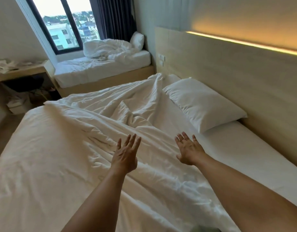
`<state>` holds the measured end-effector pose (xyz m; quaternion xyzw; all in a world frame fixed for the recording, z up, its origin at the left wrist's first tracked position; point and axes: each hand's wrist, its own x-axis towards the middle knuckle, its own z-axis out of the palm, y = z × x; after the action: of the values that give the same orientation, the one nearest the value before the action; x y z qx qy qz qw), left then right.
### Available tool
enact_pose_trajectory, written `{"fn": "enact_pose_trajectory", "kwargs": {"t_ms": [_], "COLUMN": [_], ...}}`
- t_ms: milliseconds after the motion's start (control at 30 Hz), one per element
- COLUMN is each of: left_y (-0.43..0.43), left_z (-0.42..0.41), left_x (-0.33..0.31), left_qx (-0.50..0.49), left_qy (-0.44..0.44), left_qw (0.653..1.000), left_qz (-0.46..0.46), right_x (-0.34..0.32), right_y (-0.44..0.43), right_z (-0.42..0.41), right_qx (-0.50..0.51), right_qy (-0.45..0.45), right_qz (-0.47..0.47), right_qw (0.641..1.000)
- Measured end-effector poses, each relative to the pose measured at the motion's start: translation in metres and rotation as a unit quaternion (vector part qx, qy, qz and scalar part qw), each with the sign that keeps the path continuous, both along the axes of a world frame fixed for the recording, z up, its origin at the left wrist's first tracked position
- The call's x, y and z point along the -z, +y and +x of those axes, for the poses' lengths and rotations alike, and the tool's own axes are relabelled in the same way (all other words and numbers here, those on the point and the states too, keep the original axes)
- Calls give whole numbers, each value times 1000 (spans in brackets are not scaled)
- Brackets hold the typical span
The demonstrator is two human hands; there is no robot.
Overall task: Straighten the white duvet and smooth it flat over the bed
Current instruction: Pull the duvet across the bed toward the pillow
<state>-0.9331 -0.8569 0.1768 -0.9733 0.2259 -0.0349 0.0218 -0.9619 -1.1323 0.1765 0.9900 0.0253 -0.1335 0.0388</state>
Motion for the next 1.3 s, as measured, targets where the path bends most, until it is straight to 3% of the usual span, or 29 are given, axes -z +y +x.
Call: {"fn": "enact_pose_trajectory", "kwargs": {"t_ms": [300,600,833,1100,1300], "left_y": [-14,-71,-115,-129,-135], "left_z": [118,253,314,325,322], "left_x": [23,134,222,261,241], "left_qx": [-8,-18,-35,-57,-47], "left_qy": [17,87,117,147,187], "left_qw": [999,993,987,983,975], "left_qz": [42,78,101,98,109], "right_x": [62,199,287,307,274], "right_y": [0,-43,-45,-19,-28], "right_z": [119,253,289,269,291], "right_qx": [19,45,93,15,123], "right_qy": [40,113,176,91,87], "right_qz": [40,83,158,134,187], "right_qw": [998,989,967,987,971]}}
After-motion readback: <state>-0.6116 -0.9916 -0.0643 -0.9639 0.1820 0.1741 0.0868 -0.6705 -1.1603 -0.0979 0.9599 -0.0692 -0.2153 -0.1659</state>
